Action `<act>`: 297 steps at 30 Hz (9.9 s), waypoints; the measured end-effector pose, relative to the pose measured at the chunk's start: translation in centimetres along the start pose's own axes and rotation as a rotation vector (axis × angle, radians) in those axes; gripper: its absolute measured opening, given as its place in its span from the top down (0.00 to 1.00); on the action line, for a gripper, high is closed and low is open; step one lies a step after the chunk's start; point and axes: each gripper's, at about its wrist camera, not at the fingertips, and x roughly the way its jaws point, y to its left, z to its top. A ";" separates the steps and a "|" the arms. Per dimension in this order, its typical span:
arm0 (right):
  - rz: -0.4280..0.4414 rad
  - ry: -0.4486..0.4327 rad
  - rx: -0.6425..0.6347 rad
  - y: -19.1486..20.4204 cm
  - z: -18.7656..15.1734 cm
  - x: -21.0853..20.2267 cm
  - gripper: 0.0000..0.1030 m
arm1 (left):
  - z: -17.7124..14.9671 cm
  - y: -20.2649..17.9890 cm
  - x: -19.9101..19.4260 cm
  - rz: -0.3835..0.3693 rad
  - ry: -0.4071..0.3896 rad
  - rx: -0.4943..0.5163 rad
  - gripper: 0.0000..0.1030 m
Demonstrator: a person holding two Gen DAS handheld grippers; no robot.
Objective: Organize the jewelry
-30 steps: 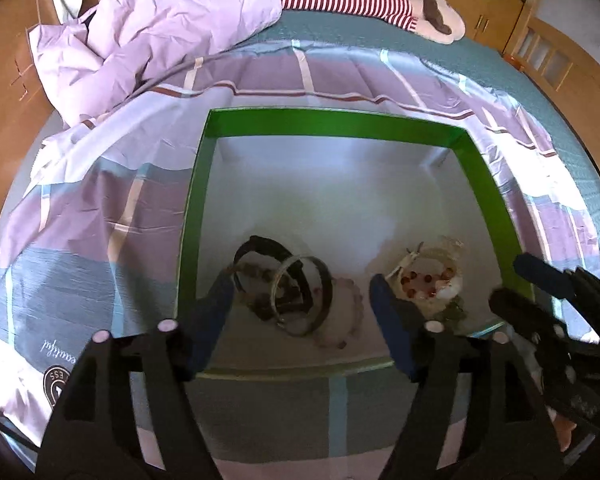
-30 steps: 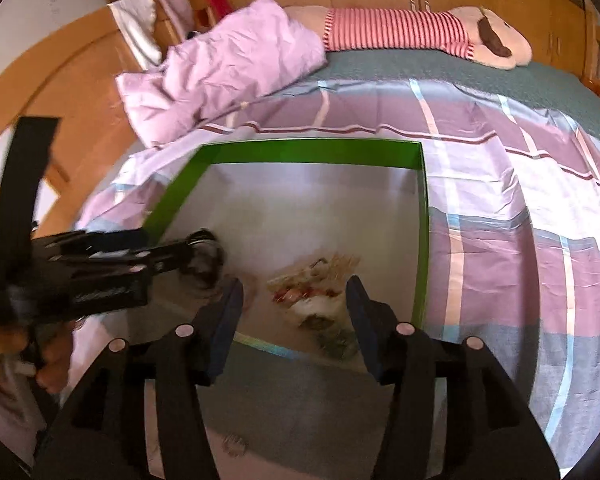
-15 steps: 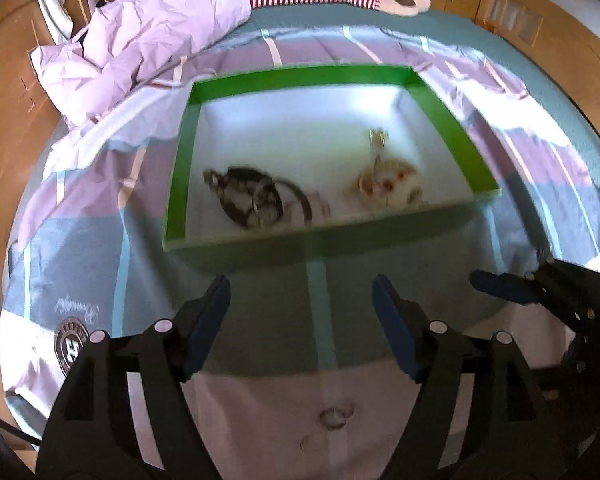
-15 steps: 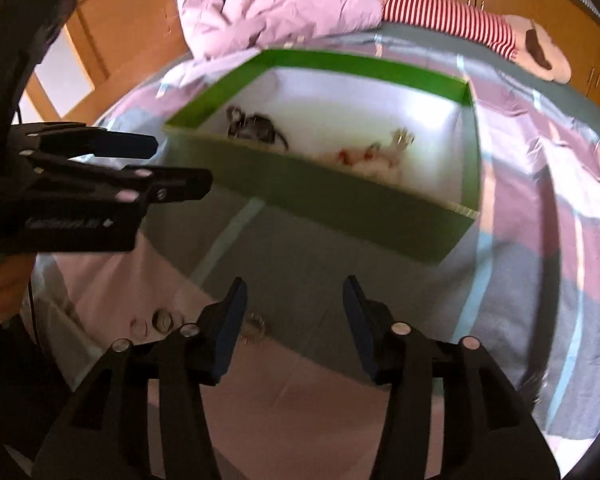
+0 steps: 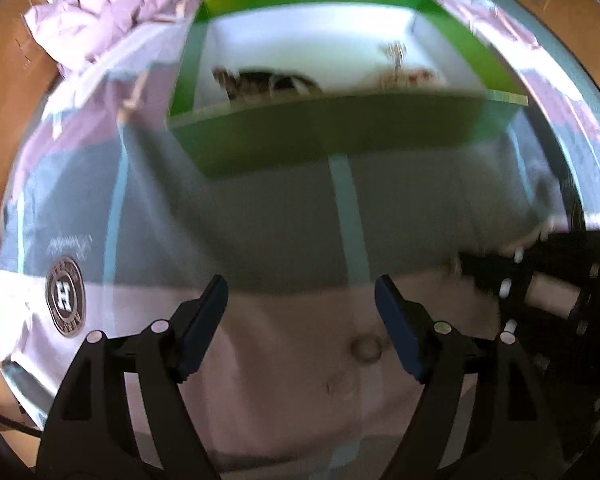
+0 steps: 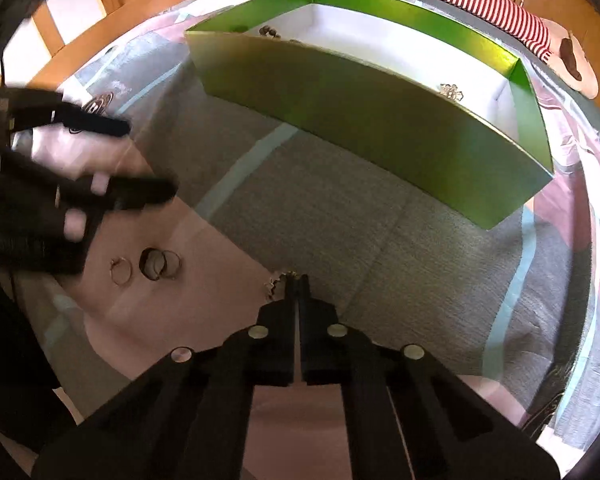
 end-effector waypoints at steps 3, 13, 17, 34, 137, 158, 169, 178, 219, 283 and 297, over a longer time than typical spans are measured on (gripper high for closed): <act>0.005 -0.028 0.050 -1.1 0.4 -0.5 0.97 | -1.2 -0.7 0.6 -0.031 0.037 0.036 0.30; 0.014 -0.006 0.065 -1.3 0.4 0.4 0.97 | -3.2 -2.9 1.9 -0.054 0.075 0.101 0.66; 0.007 -0.004 0.077 -1.5 0.3 0.5 0.97 | -2.9 -2.6 2.0 -0.078 0.064 0.088 0.76; 0.092 0.017 -0.014 0.5 -0.7 0.2 0.65 | -0.6 5.3 0.0 -0.071 -0.034 -0.163 0.41; 0.024 -0.012 -0.055 0.7 -0.8 0.7 0.79 | -1.6 -2.4 3.1 0.002 0.063 0.021 0.81; -0.046 -0.153 0.049 -2.7 1.2 -3.4 0.79 | 1.2 -0.6 -2.7 0.083 -0.125 -0.056 0.81; -0.057 -0.317 0.136 -8.1 7.0 -7.4 0.79 | 9.3 0.2 -7.1 0.080 -0.367 -0.053 0.81; -0.037 -0.294 0.216 -9.9 8.0 -3.6 0.79 | 13.3 2.4 -2.3 -0.037 -0.286 -0.124 0.81; 0.073 -0.037 -0.065 2.1 0.5 1.8 0.83 | -7.6 -0.6 0.8 -0.008 0.044 -0.104 0.54; -0.013 -0.132 0.045 -1.6 -1.5 -2.8 0.84 | -2.1 -0.8 -1.0 0.060 -0.146 -0.177 0.79; -0.059 -0.314 0.148 -9.4 9.7 -5.9 0.83 | 10.6 0.2 -6.1 0.095 -0.360 -0.066 0.79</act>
